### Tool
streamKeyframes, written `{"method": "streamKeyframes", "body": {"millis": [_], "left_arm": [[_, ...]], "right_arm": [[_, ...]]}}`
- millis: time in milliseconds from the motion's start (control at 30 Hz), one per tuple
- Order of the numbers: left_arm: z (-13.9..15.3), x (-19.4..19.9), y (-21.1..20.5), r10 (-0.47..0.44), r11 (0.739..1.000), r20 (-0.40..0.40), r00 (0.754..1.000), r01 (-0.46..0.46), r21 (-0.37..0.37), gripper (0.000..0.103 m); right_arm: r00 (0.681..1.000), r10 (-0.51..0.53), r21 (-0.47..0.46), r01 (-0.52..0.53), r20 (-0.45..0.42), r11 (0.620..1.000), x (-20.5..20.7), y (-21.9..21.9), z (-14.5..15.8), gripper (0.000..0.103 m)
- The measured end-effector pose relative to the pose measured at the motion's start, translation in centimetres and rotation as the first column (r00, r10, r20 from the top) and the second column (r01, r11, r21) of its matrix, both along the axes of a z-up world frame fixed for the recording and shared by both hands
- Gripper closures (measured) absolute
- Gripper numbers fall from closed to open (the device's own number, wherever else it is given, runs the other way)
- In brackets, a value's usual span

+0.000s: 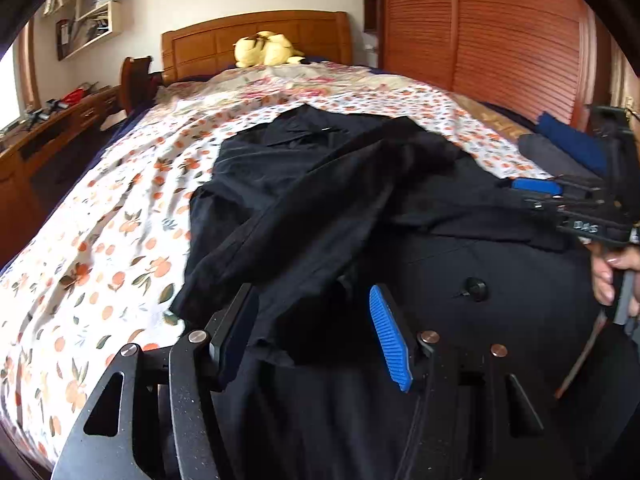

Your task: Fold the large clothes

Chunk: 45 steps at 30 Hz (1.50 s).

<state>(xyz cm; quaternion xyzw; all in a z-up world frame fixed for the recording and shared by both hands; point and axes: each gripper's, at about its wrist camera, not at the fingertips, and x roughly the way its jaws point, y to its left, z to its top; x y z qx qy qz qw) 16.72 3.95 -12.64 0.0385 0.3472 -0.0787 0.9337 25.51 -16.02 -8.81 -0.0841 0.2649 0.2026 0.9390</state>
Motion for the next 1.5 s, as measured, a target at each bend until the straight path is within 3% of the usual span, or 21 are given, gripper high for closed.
{"method": "streamKeyframes", "body": {"millis": [200, 300, 367, 400, 667, 1000, 1100, 1133, 1167, 1333, 1400, 1433, 1500], "left_arm": [[-1.3, 0.3, 0.5, 0.019, 0.999, -0.023, 1.0, -0.018, 0.043, 0.044], [-2.3, 0.6, 0.4, -0.003, 0.998, -0.081, 0.997, 0.008, 0.06, 0.066], [-2.5, 0.3, 0.5, -0.007, 0.998, -0.078, 0.997, 0.012, 0.055, 0.089], [-2.3, 0.0, 0.5, -0.013, 0.999, -0.067, 0.998, 0.016, 0.051, 0.094], [2.1, -3.5, 2.0, 0.0, 0.999, 0.06, 0.998, 0.002, -0.043, 0.097], [2.7, -4.9, 2.5, 0.001, 0.997, 0.065, 0.998, 0.004, -0.074, 0.097], [2.6, -5.2, 2.8, 0.007, 0.997, 0.07, 0.998, -0.002, -0.08, 0.084], [2.5, -5.2, 3.1, 0.014, 0.997, 0.07, 0.997, -0.009, -0.077, 0.068], [2.5, -5.2, 3.5, 0.026, 0.997, 0.071, 0.997, -0.02, -0.074, 0.06], [1.7, -4.4, 5.2, 0.05, 0.996, 0.047, 0.998, -0.047, -0.073, 0.056], [1.3, -4.1, 5.7, 0.047, 0.996, 0.03, 0.998, -0.045, -0.076, 0.042], [1.2, -4.0, 5.9, 0.047, 0.996, 0.03, 0.998, -0.045, -0.08, 0.03], [1.1, -4.0, 6.2, 0.047, 0.994, 0.036, 0.998, -0.043, -0.097, 0.025]], "right_arm": [[1.0, -0.002, 0.002, 0.002, 0.0, 1.0, 0.0, -0.1, 0.0, 0.064], [1.0, -0.006, 0.002, 0.006, -0.003, 1.0, 0.2, -0.1, -0.1, 0.064], [1.0, -0.009, 0.001, 0.009, -0.006, 1.0, 0.3, -0.1, -0.2, 0.064], [1.0, -0.009, 0.001, 0.009, -0.007, 1.0, 0.3, -0.1, -0.1, 0.064], [1.0, -0.022, 0.012, 0.022, -0.008, 1.0, 0.7, -0.7, -0.2, 0.064], [0.997, -0.072, 0.026, 0.072, -0.004, 0.997, 1.5, -2.3, 0.3, 0.064], [0.996, -0.087, 0.029, 0.087, -0.012, 0.996, 2.3, -2.6, 0.6, 0.064], [0.995, -0.094, 0.034, 0.094, -0.02, 0.995, 2.7, -2.7, 0.8, 0.064], [0.995, -0.096, 0.042, 0.097, -0.029, 0.994, 3.1, -2.8, 1.0, 0.064], [0.996, -0.09, 0.035, 0.091, -0.024, 0.995, 5.7, -2.2, 2.6, 0.064], [0.995, -0.1, 0.013, 0.1, -0.013, 0.995, 7.2, -2.0, 3.1, 0.064], [0.994, -0.11, 0.002, 0.11, -0.01, 0.994, 8.2, -1.9, 3.4, 0.064], [0.992, -0.123, -0.007, 0.123, -0.027, 0.992, 10.3, -1.9, 3.5, 0.064]]}}
